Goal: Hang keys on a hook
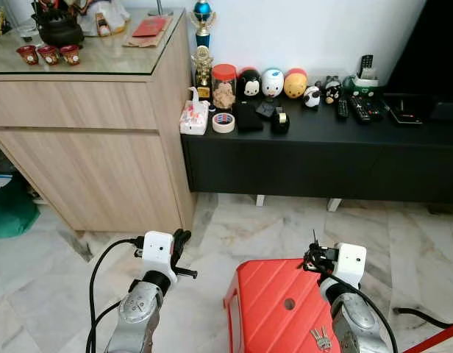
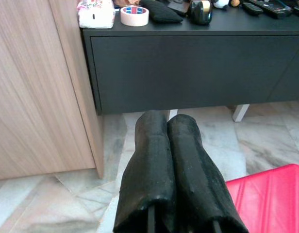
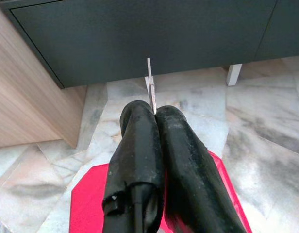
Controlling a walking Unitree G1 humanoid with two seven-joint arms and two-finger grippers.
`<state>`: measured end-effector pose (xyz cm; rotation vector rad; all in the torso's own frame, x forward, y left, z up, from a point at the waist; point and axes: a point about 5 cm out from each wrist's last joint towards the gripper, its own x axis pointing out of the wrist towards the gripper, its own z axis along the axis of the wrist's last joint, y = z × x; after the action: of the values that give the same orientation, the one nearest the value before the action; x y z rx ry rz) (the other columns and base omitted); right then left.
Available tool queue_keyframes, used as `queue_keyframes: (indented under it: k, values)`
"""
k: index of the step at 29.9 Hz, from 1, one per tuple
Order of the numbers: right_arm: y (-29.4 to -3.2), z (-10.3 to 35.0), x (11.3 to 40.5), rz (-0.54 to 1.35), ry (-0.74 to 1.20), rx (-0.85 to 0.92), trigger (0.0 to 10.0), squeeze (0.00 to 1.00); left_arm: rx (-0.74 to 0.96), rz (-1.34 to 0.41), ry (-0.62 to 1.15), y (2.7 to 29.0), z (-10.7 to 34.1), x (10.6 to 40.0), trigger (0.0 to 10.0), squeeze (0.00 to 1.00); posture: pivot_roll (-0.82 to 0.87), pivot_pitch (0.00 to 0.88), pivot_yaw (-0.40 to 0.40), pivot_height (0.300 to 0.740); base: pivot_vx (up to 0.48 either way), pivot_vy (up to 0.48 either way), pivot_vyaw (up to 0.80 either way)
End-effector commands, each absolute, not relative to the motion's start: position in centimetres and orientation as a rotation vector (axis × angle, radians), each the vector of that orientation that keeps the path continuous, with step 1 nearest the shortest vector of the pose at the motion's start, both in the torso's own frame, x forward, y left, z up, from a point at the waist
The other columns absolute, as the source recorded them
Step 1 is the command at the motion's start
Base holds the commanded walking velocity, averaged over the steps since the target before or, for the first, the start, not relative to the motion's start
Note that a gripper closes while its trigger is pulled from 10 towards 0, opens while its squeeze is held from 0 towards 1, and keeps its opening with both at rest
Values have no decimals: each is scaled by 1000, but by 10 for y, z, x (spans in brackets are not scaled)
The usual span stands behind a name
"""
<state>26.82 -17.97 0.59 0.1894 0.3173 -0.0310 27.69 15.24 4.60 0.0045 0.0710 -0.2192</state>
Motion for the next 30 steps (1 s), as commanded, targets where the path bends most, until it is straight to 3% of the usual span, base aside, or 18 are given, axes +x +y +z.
queue_keyframes:
  k: [1,30]
  values:
    - [-180,8,270,-33,317,191,10000,0,2,-221,101,154,39,272,10000,0,17,0,-17,740,0,0,0]
    - [-177,17,280,-14,315,179,10000,0,-9,-232,96,152,40,272,10000,0,19,0,-17,740,-166,0,0]
